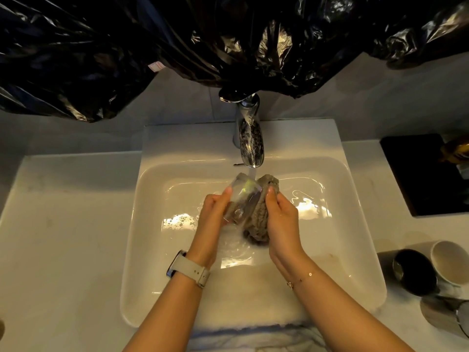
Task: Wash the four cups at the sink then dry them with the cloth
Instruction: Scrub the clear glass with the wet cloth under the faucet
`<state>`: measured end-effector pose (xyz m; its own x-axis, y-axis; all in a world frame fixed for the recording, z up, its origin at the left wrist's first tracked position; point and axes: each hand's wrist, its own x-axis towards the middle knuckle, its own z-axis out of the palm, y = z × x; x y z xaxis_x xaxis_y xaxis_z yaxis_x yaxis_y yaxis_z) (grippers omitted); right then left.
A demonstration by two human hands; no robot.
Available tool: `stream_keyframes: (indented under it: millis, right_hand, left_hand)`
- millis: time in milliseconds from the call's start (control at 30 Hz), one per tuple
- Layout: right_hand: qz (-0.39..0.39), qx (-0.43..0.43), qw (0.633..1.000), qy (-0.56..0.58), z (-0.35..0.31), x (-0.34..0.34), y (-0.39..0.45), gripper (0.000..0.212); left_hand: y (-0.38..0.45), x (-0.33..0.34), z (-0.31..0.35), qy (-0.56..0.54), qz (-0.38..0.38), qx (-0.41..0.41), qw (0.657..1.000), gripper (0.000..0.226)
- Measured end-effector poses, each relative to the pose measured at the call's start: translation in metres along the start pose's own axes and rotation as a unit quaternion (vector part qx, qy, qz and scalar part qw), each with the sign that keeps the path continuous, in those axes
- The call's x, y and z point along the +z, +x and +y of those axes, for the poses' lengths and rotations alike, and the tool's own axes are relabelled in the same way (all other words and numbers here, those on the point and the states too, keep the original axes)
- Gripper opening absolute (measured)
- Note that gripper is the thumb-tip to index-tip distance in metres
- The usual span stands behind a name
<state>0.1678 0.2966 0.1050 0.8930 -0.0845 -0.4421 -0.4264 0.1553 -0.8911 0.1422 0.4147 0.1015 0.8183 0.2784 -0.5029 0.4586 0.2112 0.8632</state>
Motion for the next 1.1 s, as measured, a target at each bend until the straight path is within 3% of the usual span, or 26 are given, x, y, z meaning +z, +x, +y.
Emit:
stream_keyframes:
  millis: [100,233,300,400,567,733,867,1033,1100]
  right_hand:
    - [0.000,-0.011,1.000,-0.009,-0.003,0.000,0.012,0.033]
    - [-0.023,-0.012,1.000,-0.014,-0.006,0.008,0.019,0.013]
    - [-0.022,-0.019,1.000,0.003,-0.010,0.008,0.019,0.030]
    - [-0.072,-0.116,0.988,-0.068,-0.008,-0.001,0.010,0.045]
    - [-0.138,-0.268,0.932,-0.200,-0.007,-0.010,0.013,0.010]
    - [-0.169,-0.236,0.928,-0.231,-0.022,-0.001,0.033,0.013]
    - [-0.229,-0.280,0.890,-0.277,-0.009,-0.011,0.017,0.007]
    - [-0.187,-0.227,0.921,-0.254,-0.025,0.000,0.041,0.012]
    - [-0.210,-0.242,0.914,-0.249,-0.019,-0.007,0.030,0.011]
  left_hand:
    - [-0.001,-0.007,0.004,0.032,-0.034,0.020,0.999,0.057]
    - [0.002,0.000,0.017,-0.082,-0.124,-0.054,0.987,0.045]
    - [0.005,-0.002,0.020,-0.149,-0.127,-0.094,0.976,0.042]
    - [0.008,-0.005,0.020,-0.179,-0.130,-0.118,0.968,0.031]
    - [0.007,0.002,0.012,-0.127,-0.126,-0.099,0.979,0.050]
    - [0.008,0.014,0.012,-0.117,-0.087,-0.069,0.987,0.048]
    - [0.011,0.014,0.009,-0.146,-0.043,-0.067,0.986,0.044]
    - [0.006,0.020,0.010,-0.150,-0.065,-0.079,0.983,0.038]
    - [0.006,0.017,0.013,-0.160,-0.053,-0.078,0.983,0.043]
